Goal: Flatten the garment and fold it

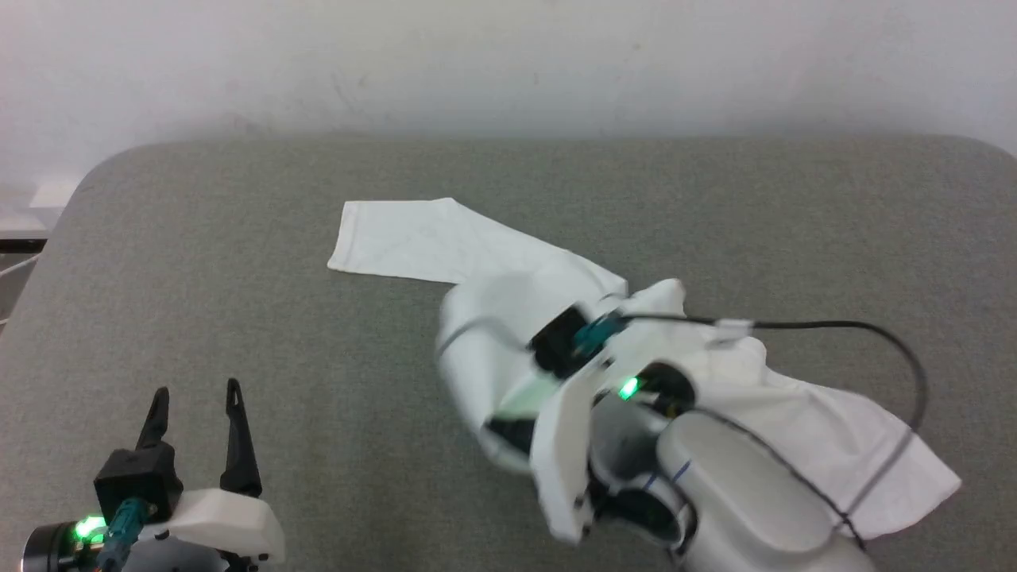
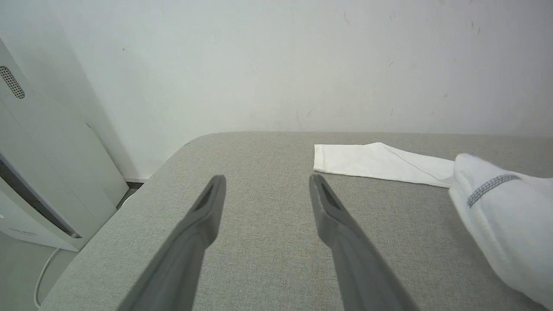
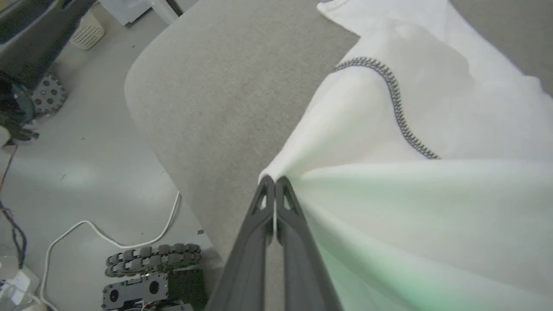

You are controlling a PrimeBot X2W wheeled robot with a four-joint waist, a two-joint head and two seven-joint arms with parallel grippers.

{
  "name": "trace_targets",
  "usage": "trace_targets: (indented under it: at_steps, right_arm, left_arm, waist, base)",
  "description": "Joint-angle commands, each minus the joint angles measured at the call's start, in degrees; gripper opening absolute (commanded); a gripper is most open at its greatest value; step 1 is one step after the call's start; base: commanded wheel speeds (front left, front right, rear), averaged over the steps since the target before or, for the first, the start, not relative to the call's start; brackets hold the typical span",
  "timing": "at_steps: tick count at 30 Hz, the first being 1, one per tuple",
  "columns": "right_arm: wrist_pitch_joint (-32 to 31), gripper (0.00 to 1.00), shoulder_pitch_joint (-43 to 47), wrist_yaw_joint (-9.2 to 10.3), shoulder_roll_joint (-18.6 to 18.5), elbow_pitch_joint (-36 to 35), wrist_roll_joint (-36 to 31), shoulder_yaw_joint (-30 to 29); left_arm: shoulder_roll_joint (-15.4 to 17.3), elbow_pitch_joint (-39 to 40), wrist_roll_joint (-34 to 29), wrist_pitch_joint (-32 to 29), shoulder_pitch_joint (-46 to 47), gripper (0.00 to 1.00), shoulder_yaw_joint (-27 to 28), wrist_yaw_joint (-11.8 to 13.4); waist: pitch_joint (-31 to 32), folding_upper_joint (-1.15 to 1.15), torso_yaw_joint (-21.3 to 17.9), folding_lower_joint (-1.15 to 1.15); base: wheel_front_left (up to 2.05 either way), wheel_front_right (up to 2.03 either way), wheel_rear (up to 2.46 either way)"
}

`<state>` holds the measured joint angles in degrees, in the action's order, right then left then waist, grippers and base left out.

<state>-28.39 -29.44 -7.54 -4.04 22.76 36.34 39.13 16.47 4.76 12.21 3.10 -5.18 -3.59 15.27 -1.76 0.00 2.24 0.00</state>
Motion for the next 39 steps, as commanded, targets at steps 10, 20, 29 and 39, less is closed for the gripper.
trace_targets:
  at_steps: [10,20,29,39]
  right_arm:
    - [-8.2,1.0,3.6,0.05,-6.0,-2.6,11.5,14.2]
    - [11.6,1.0,7.2,0.05,-4.7,-3.2,2.8,-0.2]
    - [20.4,1.0,15.3,0.05,-1.8,-6.1,-16.7,-20.4]
    - [18.9,1.0,22.7,0.05,0.9,-18.0,-29.3,-31.4]
  left_arm:
    - [-0.1,0.3,0.5,-0.2,0.6,1.0,-0.4,1.1]
    - [0.8,0.4,0.7,-1.3,-1.1,1.0,-0.2,1.6]
    - [1.3,0.6,0.4,-4.9,-2.4,1.0,-2.4,1.0]
    - [2.2,-2.7,-2.7,-19.3,7.2,1.0,-11.4,-4.0]
  waist:
    - [-0.7,0.0,-1.2,0.0]
    - [0.6,0.0,-3.4,0.0]
    - [2.7,0.0,-5.9,0.0]
    - [-2.0,0.0,-9.5,0.0]
  base:
    - [0.0,0.0,0.0]
    - [0.0,0.0,0.0]
    - [0.0,0.0,0.0]
    - [0.0,0.0,0.0]
